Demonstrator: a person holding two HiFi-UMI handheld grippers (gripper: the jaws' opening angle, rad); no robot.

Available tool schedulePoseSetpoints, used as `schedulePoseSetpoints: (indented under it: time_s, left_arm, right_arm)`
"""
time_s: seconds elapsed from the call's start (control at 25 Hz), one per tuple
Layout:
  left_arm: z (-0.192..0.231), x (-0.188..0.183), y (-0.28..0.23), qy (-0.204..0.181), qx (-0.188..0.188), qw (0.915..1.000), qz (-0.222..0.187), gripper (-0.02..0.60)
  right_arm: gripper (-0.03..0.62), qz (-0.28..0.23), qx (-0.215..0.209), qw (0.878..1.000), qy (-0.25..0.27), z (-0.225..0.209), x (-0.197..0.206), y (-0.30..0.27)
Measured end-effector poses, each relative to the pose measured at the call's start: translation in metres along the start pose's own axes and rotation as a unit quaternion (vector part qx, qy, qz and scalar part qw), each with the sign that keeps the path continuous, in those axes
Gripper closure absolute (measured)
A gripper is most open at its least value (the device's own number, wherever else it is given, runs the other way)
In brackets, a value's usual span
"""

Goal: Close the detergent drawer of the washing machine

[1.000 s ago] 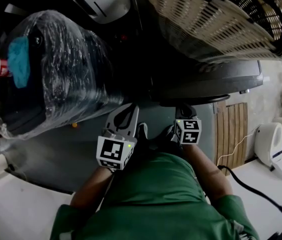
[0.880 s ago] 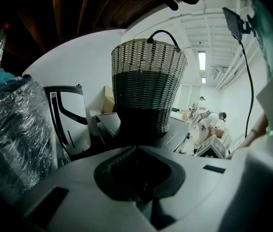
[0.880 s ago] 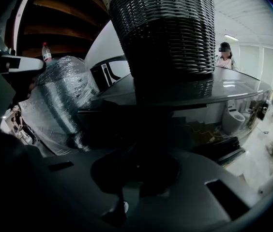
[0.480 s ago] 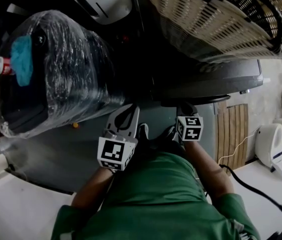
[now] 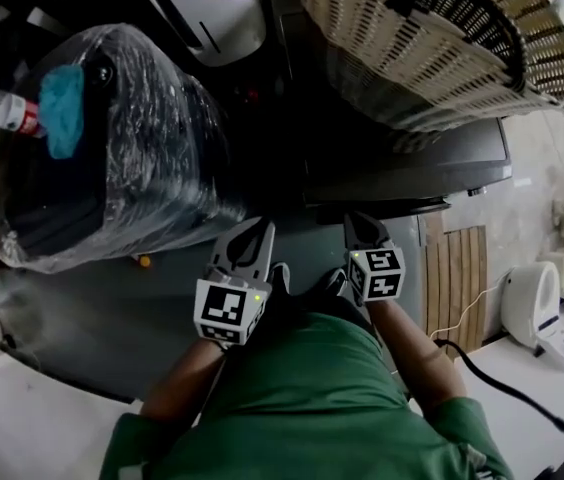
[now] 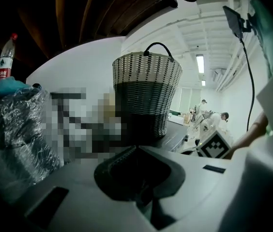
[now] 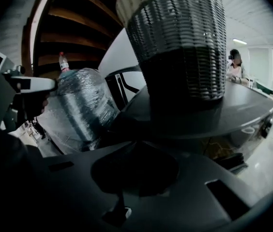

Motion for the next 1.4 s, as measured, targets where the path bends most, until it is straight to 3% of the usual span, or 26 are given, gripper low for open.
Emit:
schedulePoseSetpoints:
  time_s: [0.24,0.44,0.52,0.68,0.84,1.04,1.2,1.4]
  left_arm:
    - [0.005,-0.019,0.023,-0.014,-0.007,0.9994,-0.032,0.554]
    - [0.005,-0.044,0.038,-0.026,-0.006,0.9971,-0.071,0.554]
    - [0.003,-0.056,0.045,-0.030,-0.005,0.9956,-0.089,0.554]
    - [-0.002,-0.076,0.065,-0.044,-0.002,0.9909,-0.127,0.554]
    - [-0.015,-0.099,0.083,-0.045,0.014,0.9858,-0.161,0.554]
    - [-0.039,-0.127,0.101,-0.054,0.044,0.9753,-0.210,0.554]
    - [-0.061,-0.141,0.103,-0.062,0.072,0.9689,-0.228,0.554]
    - [-0.079,-0.141,0.098,-0.068,0.090,0.9673,-0.227,0.554]
  right_arm:
    - [0.579,-0.073,0.017,0.996,0.047,0.014,-0.056,0.052]
    - [0.579,-0.159,0.042,0.983,0.088,0.016,-0.114,0.112]
    - [0.579,-0.178,0.061,0.975,0.117,0.019,-0.132,0.138]
    - [0.579,-0.234,0.107,0.945,0.202,0.028,-0.162,0.184]
    - [0.579,-0.273,0.124,0.937,0.177,0.028,-0.183,0.229]
    - [0.579,-0.325,0.108,0.933,0.112,0.025,-0.198,0.278]
    - [0.579,-0.345,0.119,0.924,0.113,0.022,-0.201,0.301]
    - [0.579,-0.354,0.132,0.918,0.121,0.020,-0.199,0.319]
Point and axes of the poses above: the fingertips, and each gripper's own axes: y backward along the fingers, z to its left, x out of its underside, the point moved 4 cm from there along y, backward along the fingers, and after that the axes turned 11 degrees about y, right-handed, at the moved point
